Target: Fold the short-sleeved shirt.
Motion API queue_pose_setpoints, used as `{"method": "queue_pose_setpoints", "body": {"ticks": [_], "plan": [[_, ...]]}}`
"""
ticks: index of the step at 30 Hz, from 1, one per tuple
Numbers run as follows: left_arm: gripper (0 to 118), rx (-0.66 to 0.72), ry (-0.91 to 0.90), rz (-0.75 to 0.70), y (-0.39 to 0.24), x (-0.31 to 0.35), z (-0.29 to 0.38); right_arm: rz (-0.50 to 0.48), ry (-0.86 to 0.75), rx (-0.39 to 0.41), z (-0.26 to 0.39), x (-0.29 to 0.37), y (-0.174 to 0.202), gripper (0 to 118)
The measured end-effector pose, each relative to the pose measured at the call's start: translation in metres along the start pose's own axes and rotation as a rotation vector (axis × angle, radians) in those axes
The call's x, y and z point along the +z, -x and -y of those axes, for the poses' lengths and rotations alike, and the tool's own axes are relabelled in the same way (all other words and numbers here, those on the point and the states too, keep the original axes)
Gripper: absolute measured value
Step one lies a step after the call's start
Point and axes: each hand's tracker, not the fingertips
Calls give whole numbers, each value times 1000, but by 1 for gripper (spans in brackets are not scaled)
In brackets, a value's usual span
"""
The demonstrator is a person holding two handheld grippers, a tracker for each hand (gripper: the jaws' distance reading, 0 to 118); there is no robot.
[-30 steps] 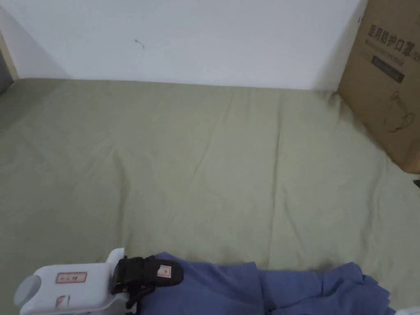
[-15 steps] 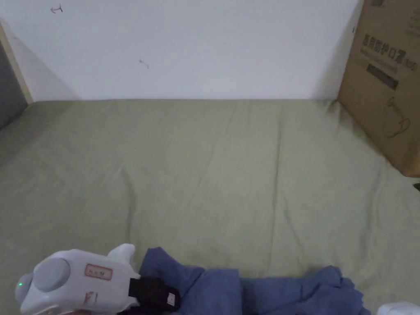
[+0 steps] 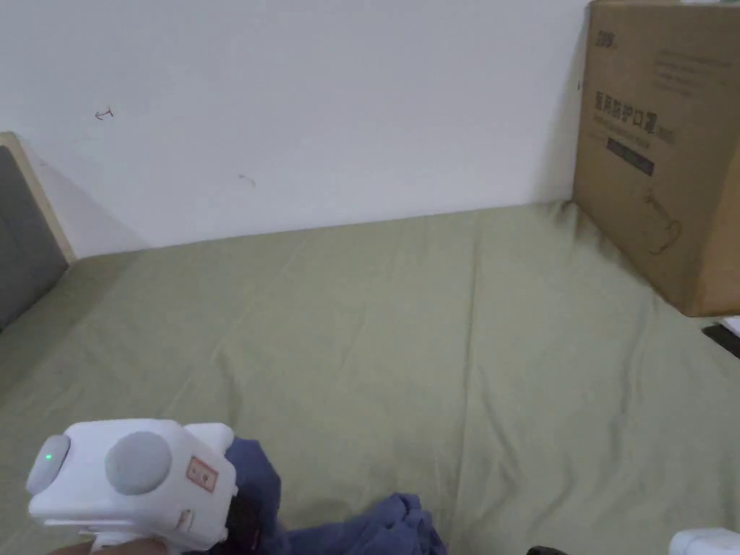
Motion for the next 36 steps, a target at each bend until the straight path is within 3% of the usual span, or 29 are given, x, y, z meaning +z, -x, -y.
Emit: {"method": "queue_pose_setpoints", "body": {"ticks": [1, 5, 7, 8, 11, 15, 16, 17, 18, 20, 26, 30, 34, 36], "plan": [[12, 53, 16, 72, -12, -12, -4, 9, -7, -1, 0, 3, -2, 0], [41, 161, 112, 308, -49, -63, -15, 26, -18, -37, -1, 10, -13, 0], [102, 218, 112, 443, -56, -81, -16, 48, -18, -31, 0, 11, -15, 0], [118, 261, 99, 510, -65, -79, -12, 57, -17, -24, 1, 12, -16, 0], [118, 348, 8, 593, -59, -64, -13, 59, -18, -22, 1, 13, -20, 0], [117, 233, -104, 478, -44, -21, -13, 59, -17, -32, 2, 10, -23, 0], [116, 175, -128, 435, -43, -14, -8, 59, -16, -33, 2, 9, -24, 0], [105, 116, -156, 403, -43, -8, -3, 61, -17, -30, 3, 8, -23, 0], [83, 65, -186, 363, -45, -4, 0, 65, -19, -22, 4, 7, -22, 0], [4, -46, -215, 253, -54, -7, 9, 66, -17, -6, 4, 4, -20, 0], [2, -134, -74, 268, -89, -68, 19, 53, -11, -8, 4, 3, -18, 0], [2, -157, -30, 245, -109, -110, 23, 82, -7, 34, 6, 3, -17, 0], [2, 23, -33, 417, -97, -137, 16, 80, 11, 28, 8, 1, -18, 0], [2, 60, -122, 438, -99, -123, 24, 69, 16, 4, 9, 1, -18, 0]]}}
